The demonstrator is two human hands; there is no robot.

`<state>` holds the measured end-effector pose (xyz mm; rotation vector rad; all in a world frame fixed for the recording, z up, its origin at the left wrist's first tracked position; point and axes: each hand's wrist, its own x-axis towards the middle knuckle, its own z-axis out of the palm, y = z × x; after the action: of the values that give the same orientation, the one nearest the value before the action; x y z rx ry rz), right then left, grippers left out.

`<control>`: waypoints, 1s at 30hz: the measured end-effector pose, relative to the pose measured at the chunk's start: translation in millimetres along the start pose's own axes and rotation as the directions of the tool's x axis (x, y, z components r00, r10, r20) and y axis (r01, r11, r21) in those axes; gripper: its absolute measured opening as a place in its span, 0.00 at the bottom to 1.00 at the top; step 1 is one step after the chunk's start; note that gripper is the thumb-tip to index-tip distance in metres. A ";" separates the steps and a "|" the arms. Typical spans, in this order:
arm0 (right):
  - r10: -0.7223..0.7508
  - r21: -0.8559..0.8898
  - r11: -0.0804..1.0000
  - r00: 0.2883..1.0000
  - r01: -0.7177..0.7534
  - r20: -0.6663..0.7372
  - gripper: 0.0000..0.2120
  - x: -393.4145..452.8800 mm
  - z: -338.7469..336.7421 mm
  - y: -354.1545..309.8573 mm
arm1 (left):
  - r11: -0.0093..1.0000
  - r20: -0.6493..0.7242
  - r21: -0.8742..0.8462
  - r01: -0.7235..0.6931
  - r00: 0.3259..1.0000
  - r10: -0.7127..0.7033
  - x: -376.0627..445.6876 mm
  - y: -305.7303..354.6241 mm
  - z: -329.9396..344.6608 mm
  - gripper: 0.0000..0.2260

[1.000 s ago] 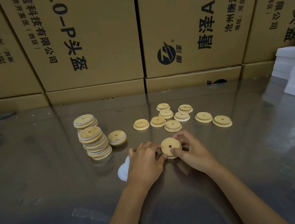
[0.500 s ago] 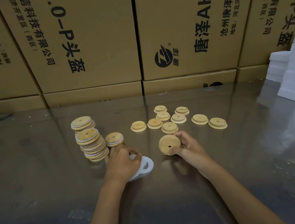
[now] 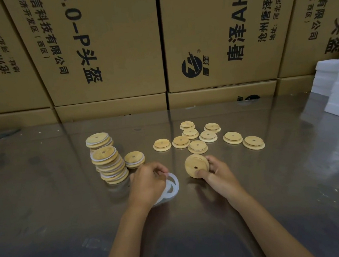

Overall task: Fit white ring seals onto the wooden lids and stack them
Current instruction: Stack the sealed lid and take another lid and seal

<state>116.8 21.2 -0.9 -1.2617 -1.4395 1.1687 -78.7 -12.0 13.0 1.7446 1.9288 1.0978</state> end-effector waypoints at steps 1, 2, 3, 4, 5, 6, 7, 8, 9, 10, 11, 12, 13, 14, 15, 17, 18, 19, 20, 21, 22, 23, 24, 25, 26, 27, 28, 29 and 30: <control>0.005 0.010 1.000 1.000 -0.005 -0.002 0.12 0.3 -0.1 -0.1 | 0.991 0.025 -0.125 0.041 0.999 -0.038 0.0 2.3 -1.7 0.08; 0.007 0.024 1.000 1.000 -0.007 -0.005 0.11 0.3 -0.4 -0.6 | 0.969 0.067 -0.237 0.077 0.996 -0.062 -0.3 5.4 -3.7 0.08; 0.006 0.041 0.999 1.000 -0.006 -0.005 0.11 -0.2 -1.0 -1.6 | 0.936 0.119 -0.335 0.106 0.990 -0.069 -0.6 8.8 -5.4 0.07; 0.005 0.059 0.998 1.000 -0.005 0.001 0.11 -1.2 -1.4 -3.4 | 0.894 0.172 -0.429 0.133 0.983 -0.063 -1.3 12.3 -6.7 0.07; 0.004 0.080 0.997 1.000 -0.005 0.013 0.11 -2.9 -1.7 -5.8 | 0.841 0.220 -0.517 0.159 0.974 -0.049 -2.5 16.0 -7.6 0.06; 0.002 0.108 0.994 1.000 -0.005 0.031 0.12 -5.1 -1.9 -8.3 | 0.791 0.255 -0.585 0.181 0.966 -0.033 -3.7 19.2 -8.3 0.05; -0.002 0.141 0.990 0.999 -0.006 0.054 0.13 -7.3 -1.4 -10.3 | 0.756 0.274 -0.625 0.196 0.961 -0.023 -4.8 22.2 -8.1 0.04; -0.007 0.174 0.985 0.996 -0.008 0.085 0.13 -9.8 -0.2 -12.1 | 0.738 0.277 -0.644 0.203 0.961 -0.022 -6.1 24.9 -7.7 0.03; -0.010 0.204 0.979 0.992 -0.017 0.129 0.14 -12.6 1.8 -14.0 | 0.727 0.269 -0.655 0.206 0.963 -0.030 -6.9 27.6 -6.5 0.03; -0.007 0.233 0.972 0.984 -0.035 0.177 0.15 -15.4 4.2 -15.1 | 0.717 0.253 -0.665 0.208 0.966 -0.045 -7.7 29.8 -4.8 0.02; 0.004 0.257 0.964 0.975 -0.063 0.222 0.16 -17.3 6.5 -15.6 | 0.710 0.232 -0.673 0.207 0.971 -0.064 -7.9 31.3 -3.1 0.02; 0.019 0.276 0.957 0.966 -0.093 0.257 0.16 -18.6 8.2 -15.9 | 0.709 0.205 -0.675 0.203 0.975 -0.084 -8.1 32.8 -1.6 0.02; 0.034 0.292 0.949 0.959 -0.119 0.281 0.17 -19.5 9.1 -16.4 | 0.712 0.176 -0.674 0.196 0.979 -0.103 -8.2 33.7 -0.7 0.02; 0.044 0.310 0.941 0.955 -0.139 0.294 0.17 -19.7 9.0 -16.9 | 0.719 0.150 -0.669 0.187 0.982 -0.116 -8.5 34.2 -0.2 0.02; 0.051 0.331 0.931 0.952 -0.155 0.301 0.17 -19.8 8.3 -17.3 | 0.731 0.129 -0.659 0.177 0.984 -0.122 -8.6 34.2 0.4 0.02; 0.065 0.377 0.907 0.946 -0.188 0.317 0.16 -19.7 6.6 -17.8 | 0.761 0.100 -0.629 0.156 0.988 -0.120 -8.9 34.2 1.5 0.02; 0.074 0.392 0.897 0.943 -0.205 0.325 0.15 -19.7 5.9 -17.9 | 0.779 0.088 -0.611 0.143 0.990 -0.113 -9.2 34.6 1.9 0.02; 0.081 0.400 0.890 0.940 -0.218 0.331 0.14 -19.8 5.6 -17.8 | 0.794 0.078 -0.594 0.131 0.991 -0.105 -9.2 35.0 2.6 0.02; 0.088 0.404 0.886 0.938 -0.227 0.334 0.14 -19.7 5.8 -17.9 | 0.804 0.071 -0.582 0.119 0.993 -0.096 -9.3 35.3 3.1 0.02; 0.096 0.403 0.885 0.939 -0.233 0.331 0.14 -19.6 6.3 -18.2 | 0.810 0.069 -0.576 0.109 0.994 -0.085 -9.4 35.5 3.2 0.02; 0.105 0.400 0.887 0.942 -0.233 0.318 0.13 -19.5 7.1 -18.4 | 0.816 0.072 -0.570 0.102 0.995 -0.074 -9.6 35.6 3.1 0.03; 0.106 0.385 0.896 0.949 -0.220 0.296 0.11 -19.4 8.0 -18.0 | 0.824 0.078 -0.559 0.097 0.995 -0.064 -9.5 35.2 2.9 0.04; 0.097 0.358 0.913 0.958 -0.194 0.272 0.09 -19.6 8.7 -17.1 | 0.833 0.086 -0.545 0.094 0.995 -0.056 -9.4 34.6 2.8 0.05; 0.082 0.328 0.930 0.964 -0.166 0.254 0.08 -20.2 9.3 -16.2 | 0.841 0.095 -0.534 0.093 0.994 -0.049 -9.4 34.1 2.8 0.06; 0.070 0.308 0.940 0.968 -0.145 0.241 0.08 -20.8 9.8 -15.6 | 0.847 0.101 -0.524 0.092 0.994 -0.045 -9.4 33.7 2.9 0.08; 0.064 0.301 0.944 0.971 -0.134 0.231 0.08 -21.5 9.9 -15.1 | 0.852 0.102 -0.516 0.090 0.994 -0.042 -9.4 33.3 3.1 0.10; 0.060 0.302 0.945 0.973 -0.128 0.223 0.08 -21.8 10.0 -14.9 | 0.856 0.100 -0.510 0.084 0.994 -0.038 -9.3 32.6 3.2 0.11; 0.057 0.306 0.944 0.974 -0.123 0.218 0.09 -22.0 9.8 -14.7 | 0.861 0.097 -0.503 0.076 0.995 -0.031 -9.0 31.6 3.4 0.12; 0.053 0.310 0.943 0.975 -0.120 0.216 0.09 -22.0 9.6 -14.6 | 0.865 0.097 -0.497 0.067 0.995 -0.022 -8.7 30.5 3.5 0.13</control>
<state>107.2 -2.3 11.1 -1.0075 -1.2801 1.5619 -53.1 -20.3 30.1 1.4223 1.4475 1.3329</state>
